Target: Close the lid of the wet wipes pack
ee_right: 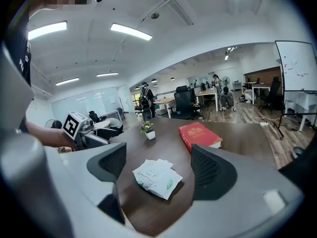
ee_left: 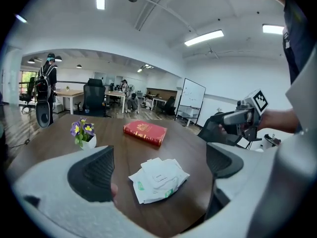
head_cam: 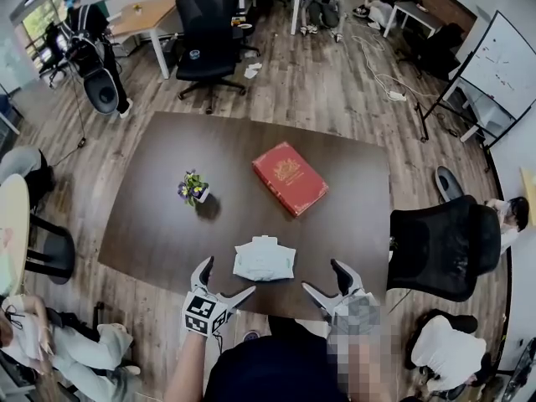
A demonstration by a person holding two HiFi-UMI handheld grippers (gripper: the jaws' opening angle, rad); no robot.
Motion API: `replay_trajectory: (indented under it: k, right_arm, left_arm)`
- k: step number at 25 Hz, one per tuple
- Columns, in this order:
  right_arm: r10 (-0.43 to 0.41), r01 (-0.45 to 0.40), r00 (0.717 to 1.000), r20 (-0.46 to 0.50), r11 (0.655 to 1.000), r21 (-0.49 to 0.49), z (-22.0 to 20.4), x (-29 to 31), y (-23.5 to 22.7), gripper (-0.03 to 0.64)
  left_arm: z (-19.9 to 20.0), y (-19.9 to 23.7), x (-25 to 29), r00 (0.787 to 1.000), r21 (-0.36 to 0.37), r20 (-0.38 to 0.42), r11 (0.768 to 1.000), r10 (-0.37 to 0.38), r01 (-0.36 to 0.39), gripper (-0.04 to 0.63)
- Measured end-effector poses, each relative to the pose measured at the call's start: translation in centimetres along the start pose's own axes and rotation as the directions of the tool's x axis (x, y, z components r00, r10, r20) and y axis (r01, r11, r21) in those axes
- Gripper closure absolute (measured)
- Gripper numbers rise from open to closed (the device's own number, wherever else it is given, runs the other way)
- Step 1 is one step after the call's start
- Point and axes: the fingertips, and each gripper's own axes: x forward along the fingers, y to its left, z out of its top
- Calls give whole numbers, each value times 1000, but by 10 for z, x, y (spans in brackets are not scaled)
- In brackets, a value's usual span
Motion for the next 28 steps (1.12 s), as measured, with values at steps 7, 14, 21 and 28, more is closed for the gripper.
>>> replay_trajectory:
  k: [7, 14, 21, 28]
  right_arm:
    - [51, -52, 998, -40, 999, -10, -4, 20, -2, 196]
    - [99, -100, 991, -92, 995, -6, -14, 39, -2, 196]
    - [127, -129, 985, -118, 992, -5, -17, 56, -10, 196]
    - [174, -175, 972, -157, 985, 11, -31, 77, -7, 196]
  left_arm:
    - [-42, 14, 47, 991, 12, -129, 999, 35, -34, 28]
    - [-81, 26, 85, 963, 85, -256, 994, 86, -67, 40]
    - [-124, 16, 112, 925, 146, -378, 989, 36, 22, 71]
    - [-156, 13, 130, 880, 154, -475, 985, 7, 76, 122]
